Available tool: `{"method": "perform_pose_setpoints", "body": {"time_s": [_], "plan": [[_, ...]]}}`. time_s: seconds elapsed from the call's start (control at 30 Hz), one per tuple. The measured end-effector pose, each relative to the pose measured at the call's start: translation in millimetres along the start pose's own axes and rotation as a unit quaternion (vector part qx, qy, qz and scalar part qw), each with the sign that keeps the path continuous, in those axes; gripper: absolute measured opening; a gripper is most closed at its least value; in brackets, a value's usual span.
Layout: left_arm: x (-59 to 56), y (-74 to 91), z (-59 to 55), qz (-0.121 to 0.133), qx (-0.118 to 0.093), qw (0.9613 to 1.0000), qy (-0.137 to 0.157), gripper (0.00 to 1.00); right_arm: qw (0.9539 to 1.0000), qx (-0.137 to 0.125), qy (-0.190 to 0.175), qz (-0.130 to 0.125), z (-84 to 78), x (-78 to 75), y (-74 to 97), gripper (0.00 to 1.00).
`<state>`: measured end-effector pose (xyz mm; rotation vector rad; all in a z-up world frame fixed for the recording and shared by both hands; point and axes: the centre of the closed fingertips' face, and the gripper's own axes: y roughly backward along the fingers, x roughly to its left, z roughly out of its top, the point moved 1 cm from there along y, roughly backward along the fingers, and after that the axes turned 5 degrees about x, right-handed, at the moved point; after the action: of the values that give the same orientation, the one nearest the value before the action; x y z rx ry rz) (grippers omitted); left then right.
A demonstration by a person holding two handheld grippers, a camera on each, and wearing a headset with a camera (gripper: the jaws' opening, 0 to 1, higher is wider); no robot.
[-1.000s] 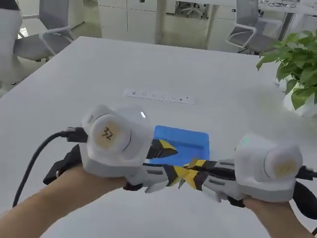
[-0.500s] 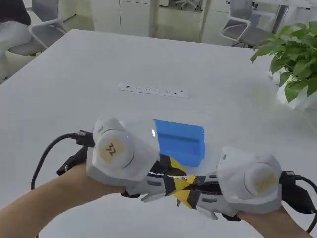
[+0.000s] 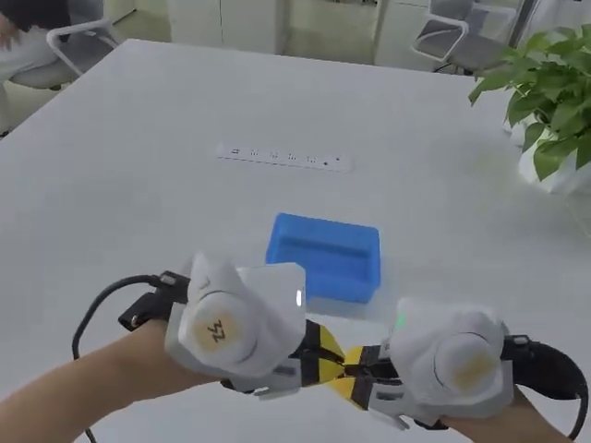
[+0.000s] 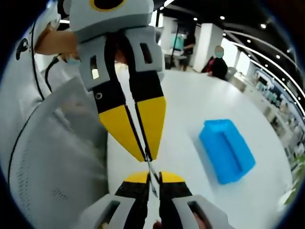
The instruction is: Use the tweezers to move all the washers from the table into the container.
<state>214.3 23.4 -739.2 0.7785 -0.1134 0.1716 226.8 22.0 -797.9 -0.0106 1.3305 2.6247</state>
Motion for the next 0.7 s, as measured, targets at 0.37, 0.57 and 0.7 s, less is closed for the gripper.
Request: {"method": "perform_pose_setpoints", "body": {"time_s": [0.37, 0.57, 0.7], "plan": [[6.2, -20.3, -48.4, 0.0, 0.091, 0.9956, -0.023, 0.0, 0.9996, 0.023, -0.011, -0.007, -14.3, -4.8, -27.8, 0.04], [9.0, -26.8, -66.7, -0.001, 0.11, 0.9938, -0.01, 0.0, 0.9988, 0.025, -0.04, -0.013, -18.3, -8.6, -40.5, 0.07], [12.5, -31.6, -76.1, 0.003, 0.122, 0.9925, -0.008, 0.0, 0.9988, 0.035, -0.02, -0.026, -20.6, -12.1, -48.6, 0.07]]}}
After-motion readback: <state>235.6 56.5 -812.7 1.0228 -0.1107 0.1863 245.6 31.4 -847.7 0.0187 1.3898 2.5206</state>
